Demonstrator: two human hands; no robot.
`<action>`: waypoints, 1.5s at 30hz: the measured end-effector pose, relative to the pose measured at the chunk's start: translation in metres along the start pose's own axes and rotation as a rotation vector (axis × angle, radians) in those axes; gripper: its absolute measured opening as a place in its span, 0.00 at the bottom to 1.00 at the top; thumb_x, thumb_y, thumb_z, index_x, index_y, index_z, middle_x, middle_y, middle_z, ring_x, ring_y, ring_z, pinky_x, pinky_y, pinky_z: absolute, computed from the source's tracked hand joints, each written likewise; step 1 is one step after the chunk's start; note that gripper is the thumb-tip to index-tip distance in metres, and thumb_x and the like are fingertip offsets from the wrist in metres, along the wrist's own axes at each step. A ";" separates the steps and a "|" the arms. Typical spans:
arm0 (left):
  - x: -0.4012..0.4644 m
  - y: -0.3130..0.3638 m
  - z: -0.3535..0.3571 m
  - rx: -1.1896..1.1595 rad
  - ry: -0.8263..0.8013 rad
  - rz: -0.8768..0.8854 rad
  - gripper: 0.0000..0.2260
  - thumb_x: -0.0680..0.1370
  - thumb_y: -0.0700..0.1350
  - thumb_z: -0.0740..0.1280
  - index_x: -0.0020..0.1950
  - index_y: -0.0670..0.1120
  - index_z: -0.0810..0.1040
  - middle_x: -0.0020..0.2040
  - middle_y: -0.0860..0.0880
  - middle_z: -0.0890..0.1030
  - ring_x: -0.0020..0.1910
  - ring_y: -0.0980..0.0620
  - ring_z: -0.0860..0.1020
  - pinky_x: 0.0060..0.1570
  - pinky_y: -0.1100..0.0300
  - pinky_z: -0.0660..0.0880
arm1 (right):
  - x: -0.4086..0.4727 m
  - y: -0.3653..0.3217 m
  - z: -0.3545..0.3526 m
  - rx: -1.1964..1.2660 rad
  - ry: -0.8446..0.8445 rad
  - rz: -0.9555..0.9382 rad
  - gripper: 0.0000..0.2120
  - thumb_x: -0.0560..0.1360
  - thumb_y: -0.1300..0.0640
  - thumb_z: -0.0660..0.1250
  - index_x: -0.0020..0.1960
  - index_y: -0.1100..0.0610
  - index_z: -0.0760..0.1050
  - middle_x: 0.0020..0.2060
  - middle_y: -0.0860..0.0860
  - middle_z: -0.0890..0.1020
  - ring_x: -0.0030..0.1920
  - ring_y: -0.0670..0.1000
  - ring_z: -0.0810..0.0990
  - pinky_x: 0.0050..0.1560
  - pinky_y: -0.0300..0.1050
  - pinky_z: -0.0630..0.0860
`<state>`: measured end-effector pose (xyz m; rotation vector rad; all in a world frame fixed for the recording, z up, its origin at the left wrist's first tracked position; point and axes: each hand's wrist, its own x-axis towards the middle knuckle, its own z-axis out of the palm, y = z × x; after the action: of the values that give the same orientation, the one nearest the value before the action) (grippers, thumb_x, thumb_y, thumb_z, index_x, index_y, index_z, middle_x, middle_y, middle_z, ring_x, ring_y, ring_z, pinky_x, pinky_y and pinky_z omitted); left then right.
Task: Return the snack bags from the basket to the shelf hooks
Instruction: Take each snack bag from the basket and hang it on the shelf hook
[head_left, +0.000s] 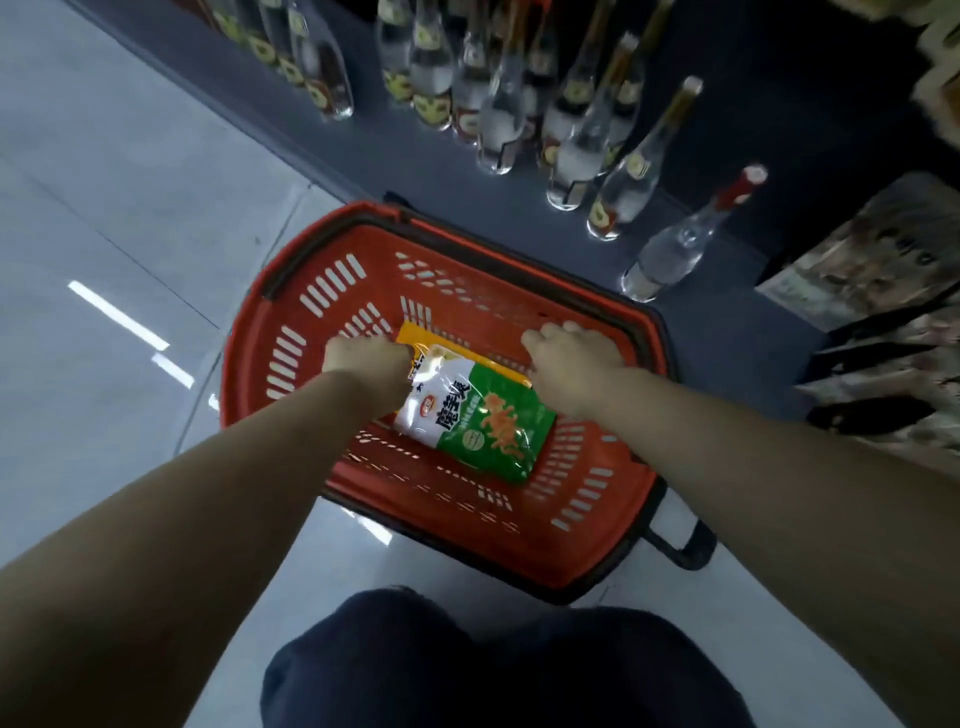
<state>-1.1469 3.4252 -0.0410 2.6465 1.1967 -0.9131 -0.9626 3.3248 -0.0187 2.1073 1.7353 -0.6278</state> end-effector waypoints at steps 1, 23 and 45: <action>0.018 0.004 0.019 0.047 -0.033 0.008 0.14 0.79 0.51 0.62 0.64 0.51 0.74 0.61 0.49 0.79 0.60 0.46 0.78 0.55 0.53 0.73 | 0.018 0.000 0.021 -0.006 -0.022 0.000 0.18 0.78 0.56 0.61 0.66 0.57 0.66 0.64 0.55 0.72 0.66 0.58 0.69 0.60 0.52 0.70; 0.147 0.022 0.160 0.139 -0.388 0.008 0.17 0.77 0.48 0.66 0.64 0.44 0.74 0.58 0.47 0.80 0.56 0.48 0.79 0.56 0.50 0.77 | 0.162 -0.010 0.201 0.203 -0.227 0.132 0.43 0.71 0.54 0.73 0.76 0.59 0.51 0.73 0.58 0.61 0.72 0.61 0.64 0.69 0.57 0.67; 0.114 -0.020 0.105 -1.747 -0.395 -0.131 0.24 0.58 0.41 0.81 0.51 0.44 0.80 0.50 0.49 0.86 0.58 0.49 0.78 0.58 0.55 0.72 | 0.109 -0.002 0.092 1.098 0.185 -0.011 0.23 0.69 0.62 0.76 0.62 0.55 0.75 0.52 0.47 0.81 0.53 0.48 0.80 0.59 0.44 0.74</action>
<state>-1.1535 3.4804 -0.1876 0.9443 1.1263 -0.0879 -0.9589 3.3676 -0.1544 2.8788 1.6552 -1.7311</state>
